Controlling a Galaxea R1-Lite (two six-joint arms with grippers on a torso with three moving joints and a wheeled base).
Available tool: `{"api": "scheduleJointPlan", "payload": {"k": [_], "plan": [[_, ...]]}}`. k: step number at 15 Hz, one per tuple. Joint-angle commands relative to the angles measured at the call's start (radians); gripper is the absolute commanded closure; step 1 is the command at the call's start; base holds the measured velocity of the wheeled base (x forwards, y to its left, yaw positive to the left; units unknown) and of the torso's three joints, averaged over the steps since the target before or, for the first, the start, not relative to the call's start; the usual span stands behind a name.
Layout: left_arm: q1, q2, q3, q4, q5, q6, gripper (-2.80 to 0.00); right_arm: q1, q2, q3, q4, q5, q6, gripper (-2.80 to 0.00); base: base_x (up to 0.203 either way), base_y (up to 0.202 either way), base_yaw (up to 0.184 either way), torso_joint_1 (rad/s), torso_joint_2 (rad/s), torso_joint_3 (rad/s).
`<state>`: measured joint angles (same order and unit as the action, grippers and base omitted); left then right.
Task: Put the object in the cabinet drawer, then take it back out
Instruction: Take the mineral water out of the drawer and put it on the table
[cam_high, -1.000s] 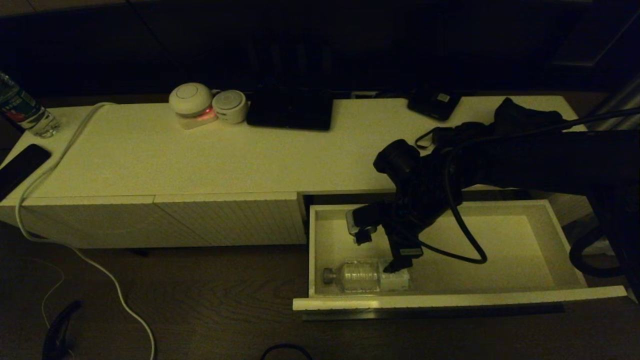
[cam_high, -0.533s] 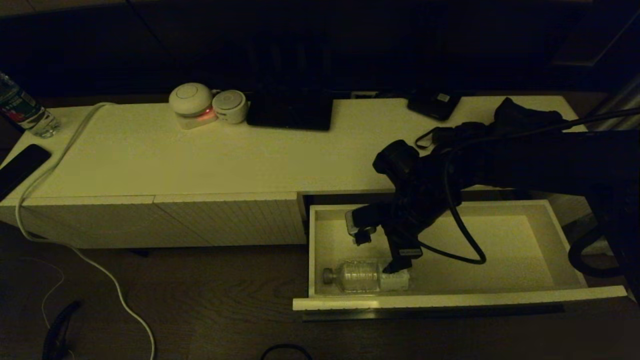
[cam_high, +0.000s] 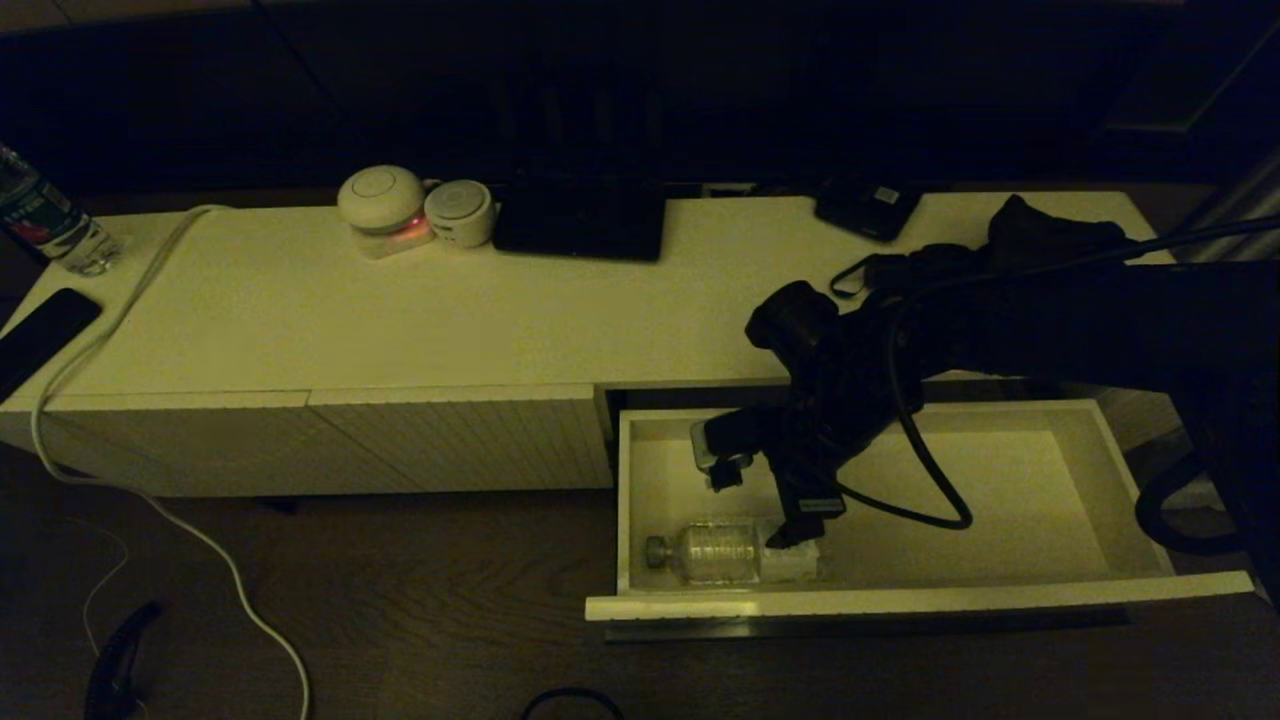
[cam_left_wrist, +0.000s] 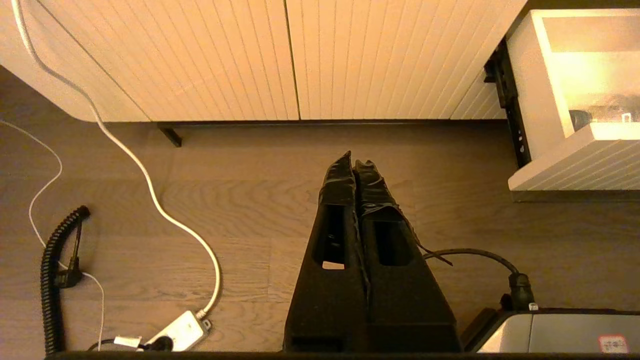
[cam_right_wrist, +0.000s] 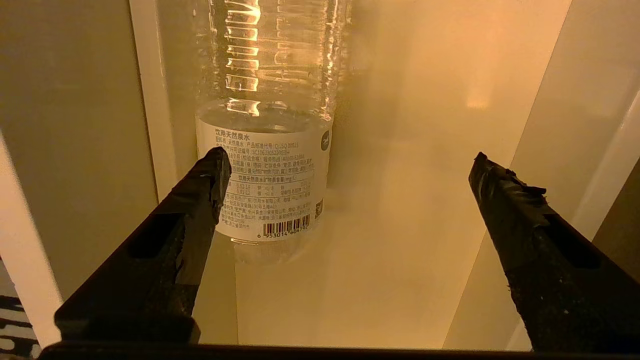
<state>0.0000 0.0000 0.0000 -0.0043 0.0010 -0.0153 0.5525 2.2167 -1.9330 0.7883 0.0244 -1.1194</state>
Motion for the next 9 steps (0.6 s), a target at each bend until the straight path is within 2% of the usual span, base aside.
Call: {"api": "scheduleJointPlan", "payload": {"k": [1, 9], "plan": [[0.0, -0.002, 0.002, 0.0, 0.001, 0.0, 0.0, 0.004, 0.005, 0.0, 0.001, 0.014, -0.007, -2.8, 0.0, 0.0, 0.0, 0.0, 0.0, 0.0], [0.0, -0.002, 0.002, 0.0, 0.001, 0.0, 0.0, 0.012, 0.015, 0.0, 0.005, 0.026, 0.003, -2.8, 0.0, 0.0, 0.0, 0.0, 0.0, 0.0]]}}
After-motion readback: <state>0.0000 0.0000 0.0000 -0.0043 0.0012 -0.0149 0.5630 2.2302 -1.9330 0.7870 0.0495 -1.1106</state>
